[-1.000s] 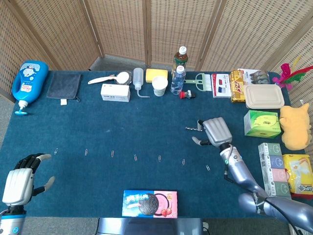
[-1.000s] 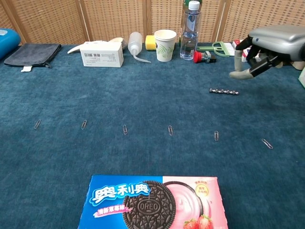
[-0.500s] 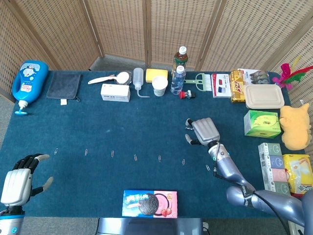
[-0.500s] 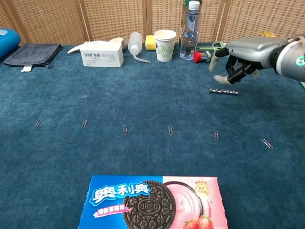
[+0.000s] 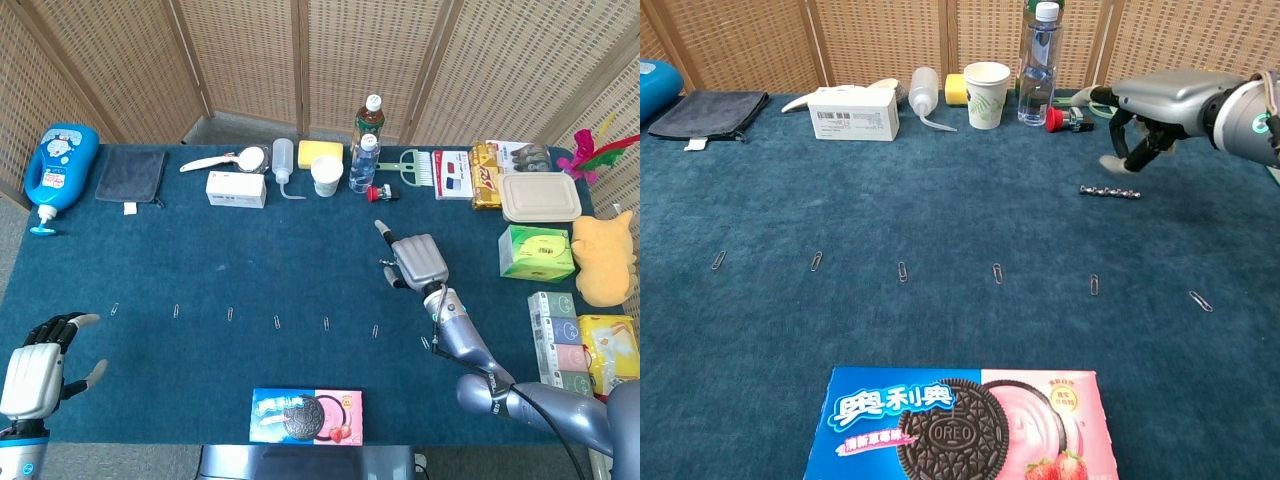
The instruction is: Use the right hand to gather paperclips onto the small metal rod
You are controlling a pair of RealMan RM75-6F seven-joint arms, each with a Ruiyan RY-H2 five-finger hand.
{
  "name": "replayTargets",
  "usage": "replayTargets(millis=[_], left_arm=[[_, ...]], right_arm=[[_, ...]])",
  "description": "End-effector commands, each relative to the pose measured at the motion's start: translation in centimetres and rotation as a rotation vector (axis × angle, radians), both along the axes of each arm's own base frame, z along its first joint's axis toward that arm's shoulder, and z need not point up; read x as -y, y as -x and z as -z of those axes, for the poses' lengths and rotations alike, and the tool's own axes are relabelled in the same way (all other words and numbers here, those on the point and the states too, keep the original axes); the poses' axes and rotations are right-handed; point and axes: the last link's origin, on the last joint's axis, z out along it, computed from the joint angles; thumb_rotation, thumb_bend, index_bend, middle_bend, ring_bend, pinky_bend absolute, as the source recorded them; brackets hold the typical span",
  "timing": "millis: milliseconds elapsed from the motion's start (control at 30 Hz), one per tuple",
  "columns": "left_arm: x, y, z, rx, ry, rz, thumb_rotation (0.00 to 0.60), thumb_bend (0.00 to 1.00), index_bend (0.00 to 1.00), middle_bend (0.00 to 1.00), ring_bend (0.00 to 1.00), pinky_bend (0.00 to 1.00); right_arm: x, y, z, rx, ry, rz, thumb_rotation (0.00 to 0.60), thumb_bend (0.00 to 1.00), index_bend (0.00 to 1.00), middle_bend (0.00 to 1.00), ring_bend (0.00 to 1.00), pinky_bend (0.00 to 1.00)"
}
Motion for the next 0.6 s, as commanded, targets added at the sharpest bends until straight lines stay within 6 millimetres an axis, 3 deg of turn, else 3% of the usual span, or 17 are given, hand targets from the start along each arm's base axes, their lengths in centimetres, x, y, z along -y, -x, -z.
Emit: replayTargets(millis=[33, 267, 600], left_arm=[[0.01, -0.02, -0.08, -0.002, -0.003, 0.000, 0.600, 0.39, 0.28, 0.27, 0.21, 0.22], [0.01, -0.08, -0.01, -0.002, -0.003, 0.000, 0.600, 0.39, 0.28, 0.27, 0.21, 0.22], [-0.10, -0.03, -0.04, -0.002, -0.006, 0.000, 0.600, 0.39, 0.28, 0.27, 0.20, 0.22]], right_arm=[[0.08, 0.46, 0.11, -0.044, -0.007, 0.013, 0.597, 0.51, 0.00, 0.52, 0.69, 0.59], [0.12, 0.28, 0.16, -0.070, -0.023, 0.035, 0.600, 0.52, 0.04, 0.52, 0.70, 0.59], [0.49, -0.01, 0.31, -0.078, -0.039, 0.064, 0.600, 0.52, 0.48, 0.55, 0.71, 0.59]])
